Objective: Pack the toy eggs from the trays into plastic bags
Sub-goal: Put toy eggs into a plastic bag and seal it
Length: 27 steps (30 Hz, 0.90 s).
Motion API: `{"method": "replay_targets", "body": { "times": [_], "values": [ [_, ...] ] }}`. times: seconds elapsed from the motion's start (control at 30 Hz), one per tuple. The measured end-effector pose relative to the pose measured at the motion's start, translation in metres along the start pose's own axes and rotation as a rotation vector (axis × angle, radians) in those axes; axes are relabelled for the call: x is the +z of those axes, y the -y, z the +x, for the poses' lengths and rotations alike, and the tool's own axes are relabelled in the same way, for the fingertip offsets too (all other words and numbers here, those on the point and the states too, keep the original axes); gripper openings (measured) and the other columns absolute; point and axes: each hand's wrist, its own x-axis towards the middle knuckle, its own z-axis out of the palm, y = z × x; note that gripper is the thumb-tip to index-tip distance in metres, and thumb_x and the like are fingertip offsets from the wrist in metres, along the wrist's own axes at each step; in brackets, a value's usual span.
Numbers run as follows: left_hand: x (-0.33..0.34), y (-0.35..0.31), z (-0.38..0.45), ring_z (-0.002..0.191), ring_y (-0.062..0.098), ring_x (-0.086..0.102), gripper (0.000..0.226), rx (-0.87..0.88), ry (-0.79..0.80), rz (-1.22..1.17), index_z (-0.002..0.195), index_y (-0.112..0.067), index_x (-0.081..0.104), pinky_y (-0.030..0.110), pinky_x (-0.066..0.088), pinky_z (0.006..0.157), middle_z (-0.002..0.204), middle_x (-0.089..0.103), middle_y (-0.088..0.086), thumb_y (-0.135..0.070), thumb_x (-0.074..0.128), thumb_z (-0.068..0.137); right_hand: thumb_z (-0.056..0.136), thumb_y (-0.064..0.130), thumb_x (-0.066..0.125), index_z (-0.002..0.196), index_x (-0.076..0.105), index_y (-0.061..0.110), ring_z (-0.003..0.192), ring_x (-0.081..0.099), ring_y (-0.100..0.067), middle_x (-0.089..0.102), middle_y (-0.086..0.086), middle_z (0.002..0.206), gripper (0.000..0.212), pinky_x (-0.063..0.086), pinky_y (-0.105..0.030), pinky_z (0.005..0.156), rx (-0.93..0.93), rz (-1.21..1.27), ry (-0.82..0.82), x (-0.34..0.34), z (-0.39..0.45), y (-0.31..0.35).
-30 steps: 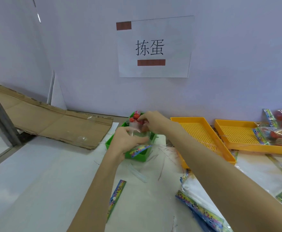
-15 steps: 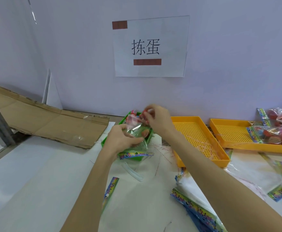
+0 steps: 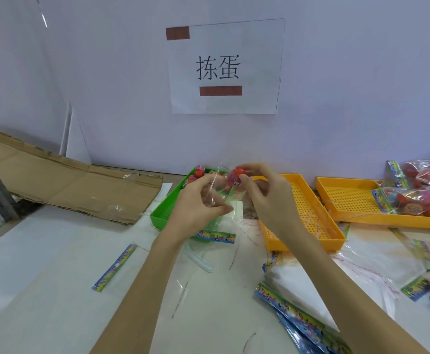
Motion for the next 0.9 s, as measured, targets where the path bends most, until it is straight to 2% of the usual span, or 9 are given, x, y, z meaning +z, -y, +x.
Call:
{"method": "replay_targets", "body": {
  "times": [0.1,0.17,0.27,0.33,0.43,0.5,0.67,0.8,0.9],
  "values": [
    [0.005,-0.002,-0.001,0.081,0.014,0.073,0.048,0.038,0.021,0.013,0.115,-0.026,0.069,0.039,0.062,0.09,0.079,0.074,-0.006,-0.008,0.091,0.076,0.099,0.016,0.068,0.117,0.073,0.014,0.086,0.071,-0.002,0.075,0.006,0.1,0.019,0.055,-0.015,0.073,0.015,-0.029,0.022,-0.004,-0.003,-0.001],
    [0.006,-0.004,-0.001,0.085,0.013,0.076,0.05,0.028,0.069,-0.015,0.116,-0.031,0.068,0.033,0.062,0.086,0.092,0.075,-0.007,-0.013,0.092,0.076,0.099,0.016,0.069,0.117,0.074,0.014,0.086,0.071,-0.002,0.075,0.007,0.1,0.019,0.056,-0.017,0.074,0.026,-0.04,0.023,-0.005,-0.003,-0.002],
    [0.009,-0.01,-0.003,0.093,0.012,0.077,0.049,0.023,0.155,-0.089,0.119,-0.036,0.068,0.021,0.059,0.084,0.109,0.076,-0.011,-0.027,0.093,0.077,0.099,0.017,0.069,0.118,0.074,0.013,0.088,0.072,-0.006,0.076,0.004,0.099,0.02,0.061,-0.029,0.079,0.041,-0.045,0.019,-0.008,-0.004,-0.003],
    [0.011,-0.013,-0.002,0.096,0.011,0.076,0.039,0.055,0.128,-0.106,0.119,-0.03,0.072,0.02,0.058,0.085,0.107,0.078,-0.009,-0.028,0.088,0.083,0.099,0.019,0.069,0.12,0.072,0.015,0.086,0.074,-0.008,0.078,0.003,0.096,0.022,0.062,-0.032,0.077,0.045,-0.021,0.048,-0.011,-0.003,-0.002],
    [0.014,-0.014,-0.002,0.091,0.014,0.077,0.028,0.063,0.082,-0.115,0.117,-0.02,0.075,0.025,0.061,0.085,0.096,0.08,-0.002,-0.022,0.082,0.09,0.099,0.019,0.069,0.114,0.071,0.016,0.08,0.074,-0.008,0.078,0.005,0.088,0.016,0.061,-0.027,0.069,0.027,-0.022,0.108,-0.013,-0.003,-0.001],
    [0.015,-0.015,-0.002,0.091,0.015,0.077,0.026,0.06,0.091,-0.132,0.115,-0.02,0.076,0.026,0.061,0.086,0.095,0.08,0.0,-0.018,0.082,0.09,0.098,0.018,0.069,0.11,0.072,0.018,0.078,0.073,-0.006,0.078,0.007,0.087,0.013,0.06,-0.024,0.067,0.017,-0.056,0.142,-0.013,-0.002,-0.001],
    [0.016,-0.015,-0.003,0.093,0.014,0.077,0.022,0.067,0.09,-0.136,0.112,-0.018,0.077,0.025,0.061,0.085,0.096,0.079,0.0,-0.016,0.081,0.09,0.098,0.017,0.07,0.111,0.071,0.019,0.081,0.076,-0.013,0.078,0.003,0.089,0.013,0.064,-0.031,0.07,0.075,0.029,0.193,-0.013,-0.003,-0.002],
    [0.016,-0.015,-0.004,0.09,0.012,0.077,0.021,0.072,0.085,-0.12,0.111,-0.016,0.077,0.023,0.06,0.084,0.094,0.08,-0.001,-0.014,0.081,0.09,0.097,0.016,0.071,0.109,0.071,0.021,0.074,0.076,-0.018,0.077,0.002,0.09,0.012,0.064,-0.033,0.064,0.094,0.041,0.224,-0.015,-0.002,-0.001],
    [0.016,-0.016,-0.004,0.083,0.006,0.075,0.024,0.077,0.071,-0.11,0.112,-0.021,0.077,0.018,0.058,0.077,0.09,0.079,-0.005,-0.013,0.082,0.09,0.098,0.025,0.07,0.106,0.073,0.023,0.072,0.075,-0.016,0.075,0.006,0.09,0.009,0.063,-0.031,0.06,0.124,0.027,0.218,-0.016,0.0,0.0]
  ]
}}
